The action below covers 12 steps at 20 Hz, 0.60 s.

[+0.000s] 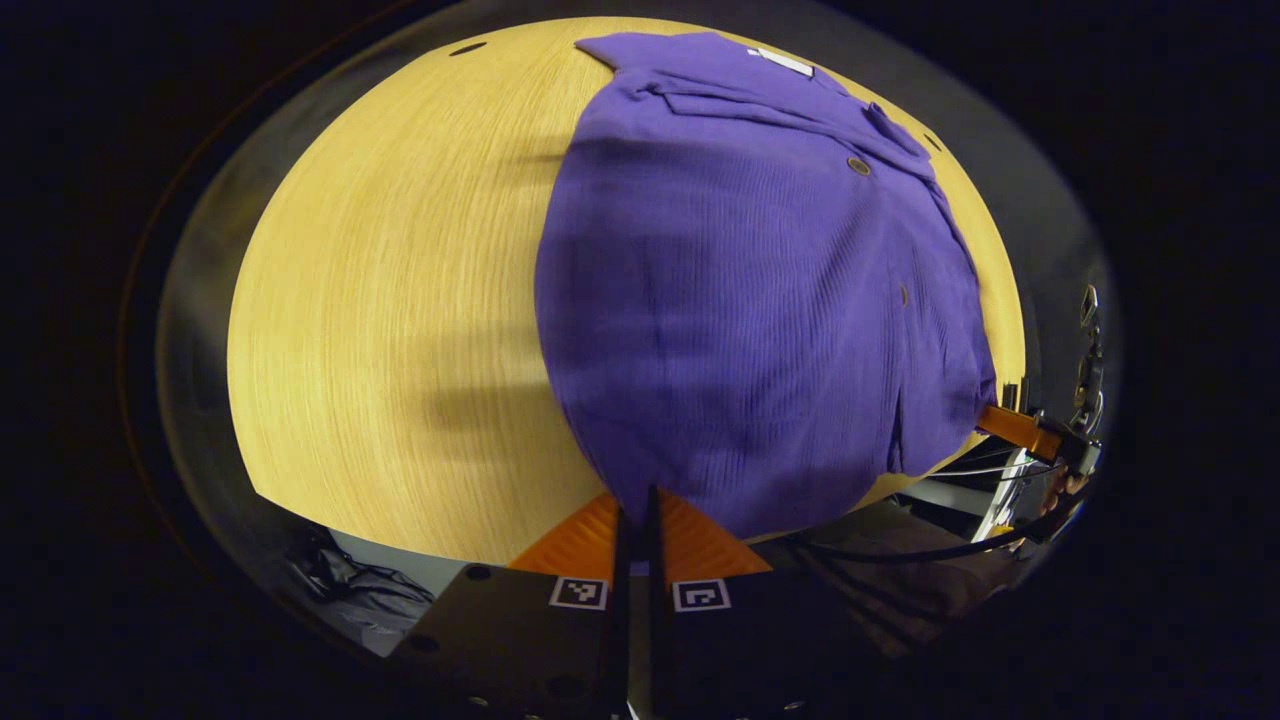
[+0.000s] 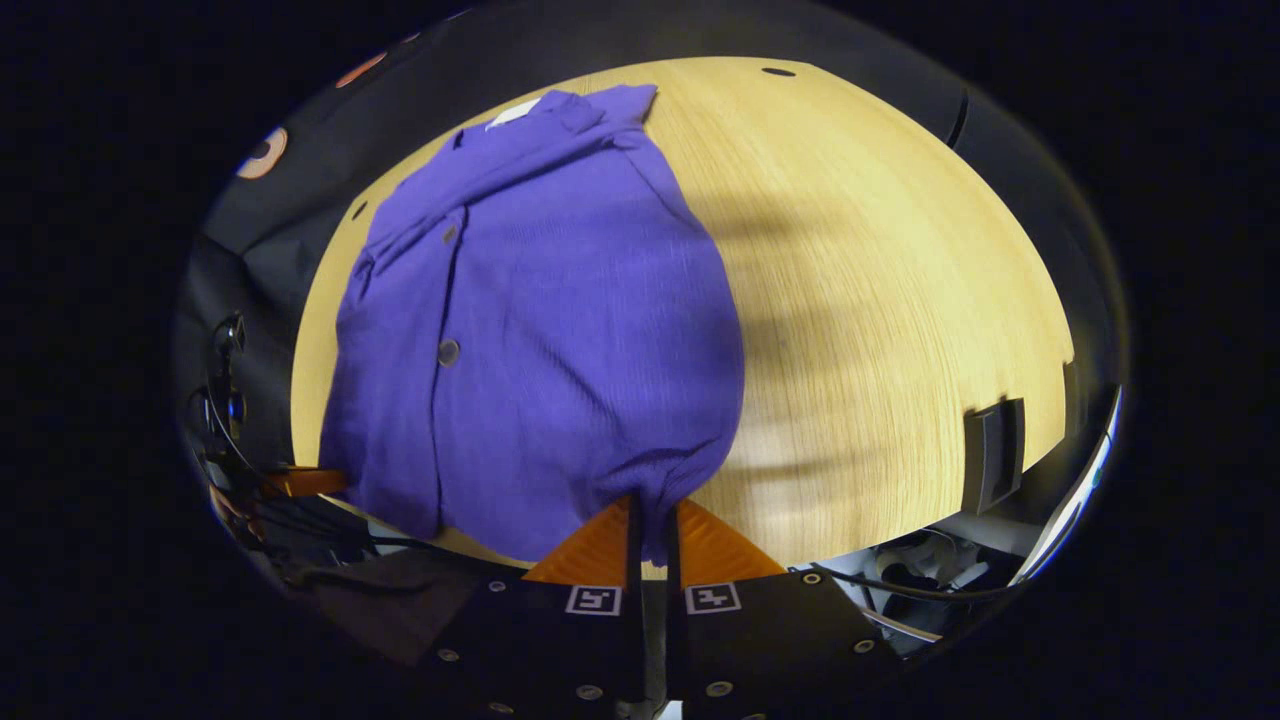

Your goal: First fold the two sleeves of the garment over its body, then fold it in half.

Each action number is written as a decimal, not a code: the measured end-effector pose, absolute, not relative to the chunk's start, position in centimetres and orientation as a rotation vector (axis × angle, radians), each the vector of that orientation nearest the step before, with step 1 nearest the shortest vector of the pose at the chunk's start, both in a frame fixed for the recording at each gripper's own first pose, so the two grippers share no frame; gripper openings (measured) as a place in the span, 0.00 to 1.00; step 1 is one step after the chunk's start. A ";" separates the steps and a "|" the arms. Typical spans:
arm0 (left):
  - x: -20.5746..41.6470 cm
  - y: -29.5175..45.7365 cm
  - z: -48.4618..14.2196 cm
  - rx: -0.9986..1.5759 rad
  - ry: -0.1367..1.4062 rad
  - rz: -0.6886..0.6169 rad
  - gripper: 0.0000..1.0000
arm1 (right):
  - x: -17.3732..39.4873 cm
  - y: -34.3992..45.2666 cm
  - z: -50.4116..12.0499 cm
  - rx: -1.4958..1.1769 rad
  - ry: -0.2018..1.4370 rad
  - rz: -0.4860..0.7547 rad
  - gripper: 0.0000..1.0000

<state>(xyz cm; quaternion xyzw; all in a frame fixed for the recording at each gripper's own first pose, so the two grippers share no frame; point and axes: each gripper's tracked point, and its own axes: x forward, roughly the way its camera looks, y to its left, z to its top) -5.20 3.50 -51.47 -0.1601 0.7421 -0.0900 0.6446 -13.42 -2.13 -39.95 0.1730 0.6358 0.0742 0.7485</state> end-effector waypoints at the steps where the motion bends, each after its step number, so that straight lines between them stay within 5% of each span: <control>1: -4.5 3.4 -50.7 -0.401 1.676 -0.218 0.10 | -12.6 -2.0 -39.1 0.400 1.368 0.159 0.08; 12: 7.4 4.9 -43.8 -0.383 1.462 -0.413 0.10 | -3.5 -0.4 -30.2 0.435 1.131 0.155 0.08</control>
